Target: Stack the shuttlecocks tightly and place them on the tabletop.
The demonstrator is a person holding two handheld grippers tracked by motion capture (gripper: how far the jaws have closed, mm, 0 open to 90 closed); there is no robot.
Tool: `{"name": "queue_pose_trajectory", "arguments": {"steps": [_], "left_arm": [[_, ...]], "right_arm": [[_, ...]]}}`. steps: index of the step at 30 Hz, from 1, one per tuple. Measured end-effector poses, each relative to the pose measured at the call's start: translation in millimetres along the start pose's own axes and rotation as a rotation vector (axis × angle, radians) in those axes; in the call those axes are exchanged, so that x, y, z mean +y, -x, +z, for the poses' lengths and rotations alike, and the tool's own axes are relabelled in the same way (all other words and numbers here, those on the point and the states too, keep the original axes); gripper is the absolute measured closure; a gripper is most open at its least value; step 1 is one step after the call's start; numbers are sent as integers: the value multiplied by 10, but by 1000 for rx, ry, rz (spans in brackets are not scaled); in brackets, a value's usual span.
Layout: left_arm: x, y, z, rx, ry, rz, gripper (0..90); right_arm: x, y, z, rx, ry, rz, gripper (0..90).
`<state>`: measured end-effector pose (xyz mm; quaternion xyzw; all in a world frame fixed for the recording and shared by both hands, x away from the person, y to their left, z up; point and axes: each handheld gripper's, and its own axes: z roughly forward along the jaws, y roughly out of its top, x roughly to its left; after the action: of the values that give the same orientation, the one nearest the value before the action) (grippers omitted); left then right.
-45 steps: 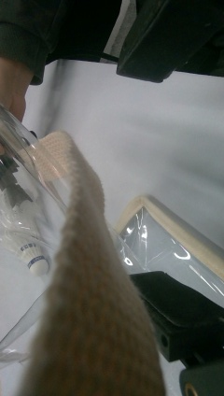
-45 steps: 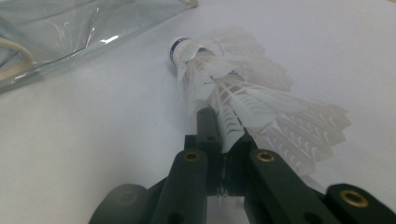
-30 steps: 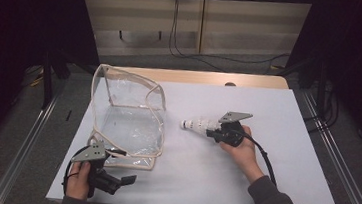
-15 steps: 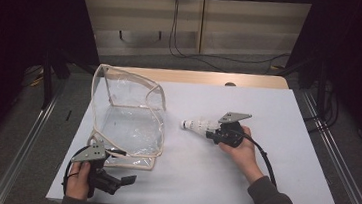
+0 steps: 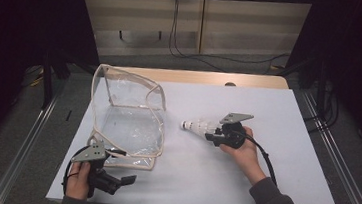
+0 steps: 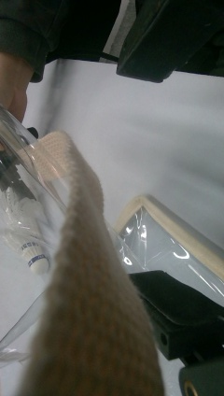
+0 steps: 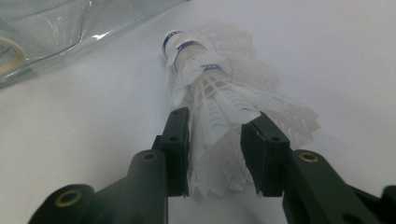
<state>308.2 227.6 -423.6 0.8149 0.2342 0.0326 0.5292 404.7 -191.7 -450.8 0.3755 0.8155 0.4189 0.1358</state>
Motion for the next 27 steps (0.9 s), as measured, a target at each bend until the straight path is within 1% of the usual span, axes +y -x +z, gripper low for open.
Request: {"name": "queue_pose_trajectory", "arguments": {"steps": [3,14,23,27], "left_arm": [[-1,0,0,0,0,1,23],[2,-1,-2,1,-1,2,24],[6,4,0,5,0,-2,24],[5,3,0,4,1,-2,24]], "right_arm": [[-8,0,-15,-4,-8,2,571],[-32,-6,-66,-11,-10,6,483],[-26,-47,-85,14,-1,25,418],[-25,-53,-84,15,0,32,398]]}}
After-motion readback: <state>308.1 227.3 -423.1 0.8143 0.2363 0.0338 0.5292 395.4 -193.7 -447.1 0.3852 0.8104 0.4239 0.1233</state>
